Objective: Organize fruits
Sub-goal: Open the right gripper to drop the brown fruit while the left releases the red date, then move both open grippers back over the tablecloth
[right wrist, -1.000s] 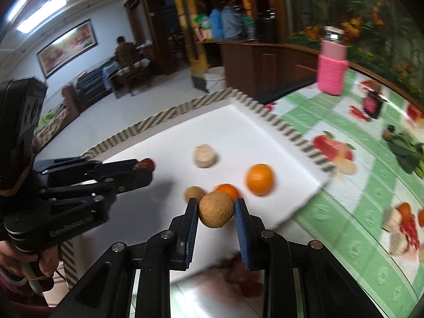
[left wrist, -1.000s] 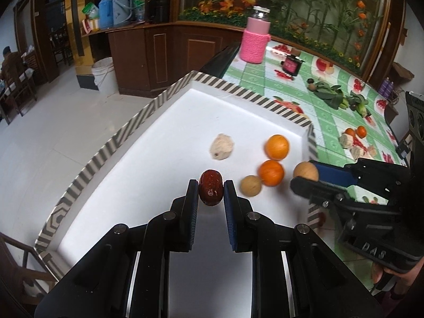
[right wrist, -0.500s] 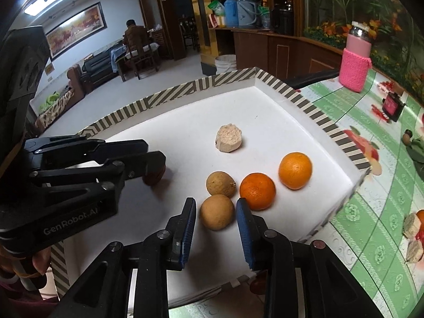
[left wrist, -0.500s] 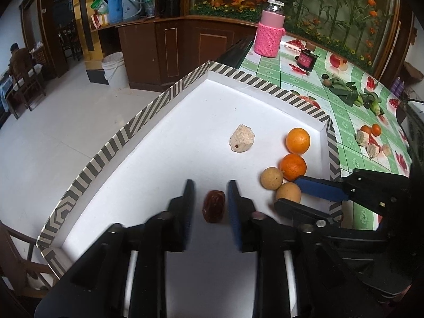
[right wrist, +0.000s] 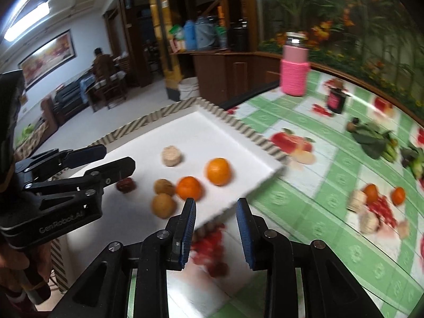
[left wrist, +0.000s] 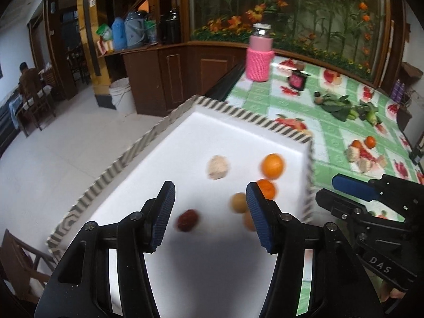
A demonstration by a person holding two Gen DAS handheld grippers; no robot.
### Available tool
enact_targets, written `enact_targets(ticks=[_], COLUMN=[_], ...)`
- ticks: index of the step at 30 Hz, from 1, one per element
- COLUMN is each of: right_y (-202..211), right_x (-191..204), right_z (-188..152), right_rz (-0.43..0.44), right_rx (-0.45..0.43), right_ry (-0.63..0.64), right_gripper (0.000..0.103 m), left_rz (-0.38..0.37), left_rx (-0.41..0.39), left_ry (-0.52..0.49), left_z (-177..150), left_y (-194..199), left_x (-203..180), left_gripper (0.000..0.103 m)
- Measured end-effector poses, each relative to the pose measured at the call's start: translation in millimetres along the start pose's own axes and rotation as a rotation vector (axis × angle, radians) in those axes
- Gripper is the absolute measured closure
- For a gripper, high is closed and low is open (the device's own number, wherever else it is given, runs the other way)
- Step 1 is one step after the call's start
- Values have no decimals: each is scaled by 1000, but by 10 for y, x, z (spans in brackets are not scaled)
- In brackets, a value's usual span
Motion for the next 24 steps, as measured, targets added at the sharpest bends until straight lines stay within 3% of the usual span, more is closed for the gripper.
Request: enact_targets(ticks=[13,24], right_y=[304,412], right_x=[-879,-1423], right_z=[-309,-539], right_rz=[-197,-270], right_rx=[-7,13], right_ry=[-125,-225], right_gripper=[73,72], left_rz=[-84,-130], left_rx=[-9,20], left_ry=[-107,-186], left_z=[79,65], left_y=[-165,-362], left_x=[-914,-1462], left_gripper=[47,47])
Point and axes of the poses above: each gripper's, at about its wrist camera, not at the fingertips, and y roughly against the way its jaws point, x to its left, z to its top, the point moved 4 cm from there along -y, roughly the way its jaws point, and after that the axes turned 9 degrees about -z, right-handed, at the moved point
